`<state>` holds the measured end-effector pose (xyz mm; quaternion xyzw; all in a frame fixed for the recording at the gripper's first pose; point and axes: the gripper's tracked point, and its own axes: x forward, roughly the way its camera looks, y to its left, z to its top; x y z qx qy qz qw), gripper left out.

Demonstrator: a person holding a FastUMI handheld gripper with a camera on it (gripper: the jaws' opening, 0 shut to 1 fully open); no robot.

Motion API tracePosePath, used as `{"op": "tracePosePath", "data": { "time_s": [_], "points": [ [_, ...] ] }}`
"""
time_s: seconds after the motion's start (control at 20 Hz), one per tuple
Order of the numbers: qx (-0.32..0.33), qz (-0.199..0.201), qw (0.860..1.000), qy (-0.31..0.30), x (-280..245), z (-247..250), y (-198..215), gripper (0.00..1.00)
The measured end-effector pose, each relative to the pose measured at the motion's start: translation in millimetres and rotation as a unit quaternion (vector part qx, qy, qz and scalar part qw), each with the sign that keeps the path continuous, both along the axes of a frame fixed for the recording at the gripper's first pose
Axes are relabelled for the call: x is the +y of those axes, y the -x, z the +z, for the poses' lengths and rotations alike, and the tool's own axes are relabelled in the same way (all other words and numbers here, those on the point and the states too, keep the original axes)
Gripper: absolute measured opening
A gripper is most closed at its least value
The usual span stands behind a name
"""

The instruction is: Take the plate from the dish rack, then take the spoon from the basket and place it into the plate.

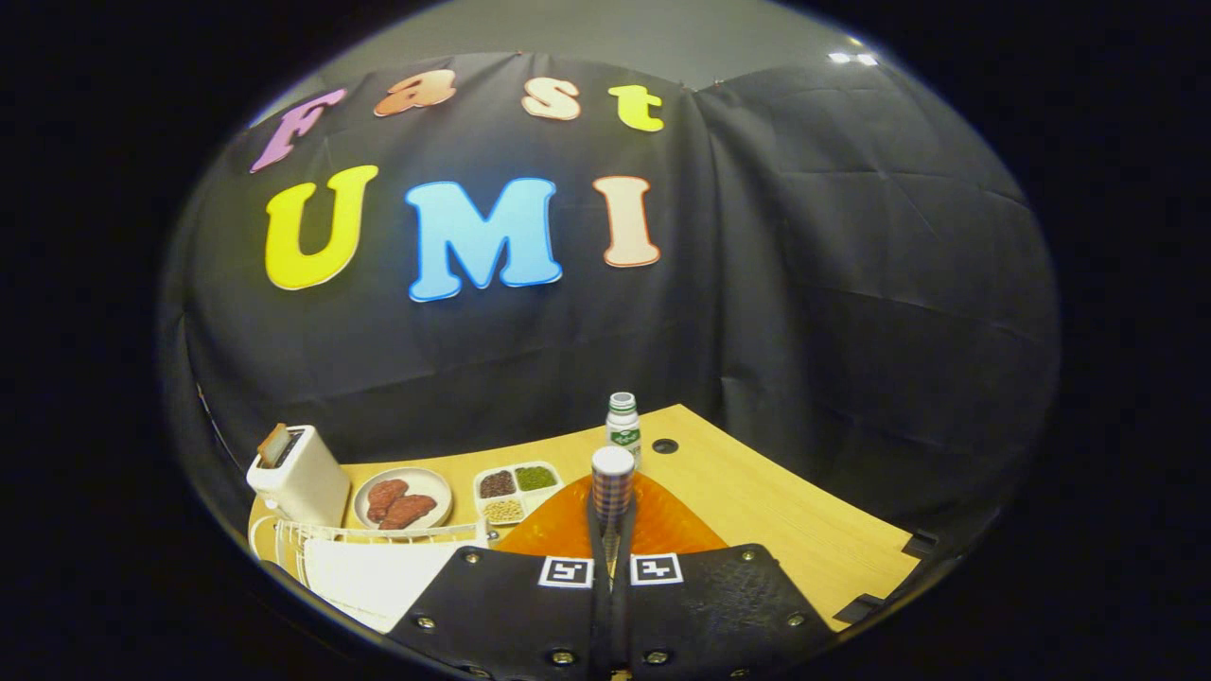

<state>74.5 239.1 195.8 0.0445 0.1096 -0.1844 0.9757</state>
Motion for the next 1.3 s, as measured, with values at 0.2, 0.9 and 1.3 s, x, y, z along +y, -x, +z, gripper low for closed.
{"op": "tracePosePath", "data": {
  "time_s": [0.2,0.9,1.3],
  "points": [
    [0.009,0.067,0.997,0.033,76,4,16,0.0],
    [0.081,0.258,0.962,0.048,295,-94,85,0.0],
    [0.109,0.31,0.944,0.015,332,-156,117,0.01]
  ]
}}
